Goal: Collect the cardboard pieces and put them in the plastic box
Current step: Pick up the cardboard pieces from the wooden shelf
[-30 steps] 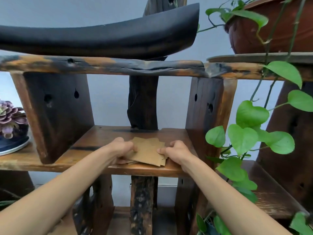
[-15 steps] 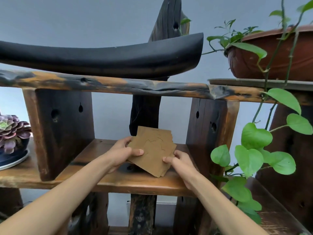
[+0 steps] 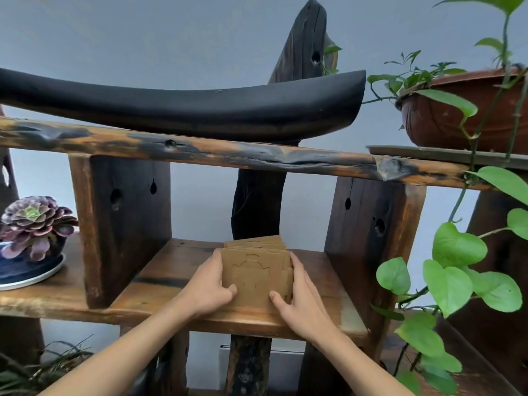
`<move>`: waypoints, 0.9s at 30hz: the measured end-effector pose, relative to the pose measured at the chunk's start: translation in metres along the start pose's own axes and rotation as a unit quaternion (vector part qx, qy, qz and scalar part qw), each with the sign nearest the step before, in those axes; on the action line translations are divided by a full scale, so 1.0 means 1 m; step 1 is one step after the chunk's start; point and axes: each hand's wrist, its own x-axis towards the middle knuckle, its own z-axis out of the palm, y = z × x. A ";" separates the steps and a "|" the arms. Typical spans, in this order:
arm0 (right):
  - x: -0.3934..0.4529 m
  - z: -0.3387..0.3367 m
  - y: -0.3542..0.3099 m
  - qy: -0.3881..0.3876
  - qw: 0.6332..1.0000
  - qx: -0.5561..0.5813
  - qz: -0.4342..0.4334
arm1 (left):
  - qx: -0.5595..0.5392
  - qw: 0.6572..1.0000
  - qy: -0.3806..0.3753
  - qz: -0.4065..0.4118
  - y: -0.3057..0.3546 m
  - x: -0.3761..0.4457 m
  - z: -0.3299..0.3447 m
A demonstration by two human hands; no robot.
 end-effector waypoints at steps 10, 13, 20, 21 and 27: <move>0.001 0.001 -0.005 0.006 0.997 -0.067 0.036 | 0.028 0.999 -0.007 0.024 -0.008 0.000 0.013; -0.005 0.004 -0.004 -0.005 0.996 -0.081 0.037 | 0.020 1.000 -0.009 0.016 -0.009 -0.001 0.020; 0.001 0.005 -0.016 0.021 0.982 -0.179 0.051 | 0.051 0.999 -0.005 0.019 -0.009 0.000 0.023; 0.003 0.004 -0.020 0.027 0.981 -0.183 0.053 | 0.055 0.998 -0.001 0.020 -0.008 0.002 0.023; -0.002 0.014 -0.016 0.035 0.989 -0.131 0.059 | 0.044 0.998 0.028 0.036 -0.013 -0.003 0.032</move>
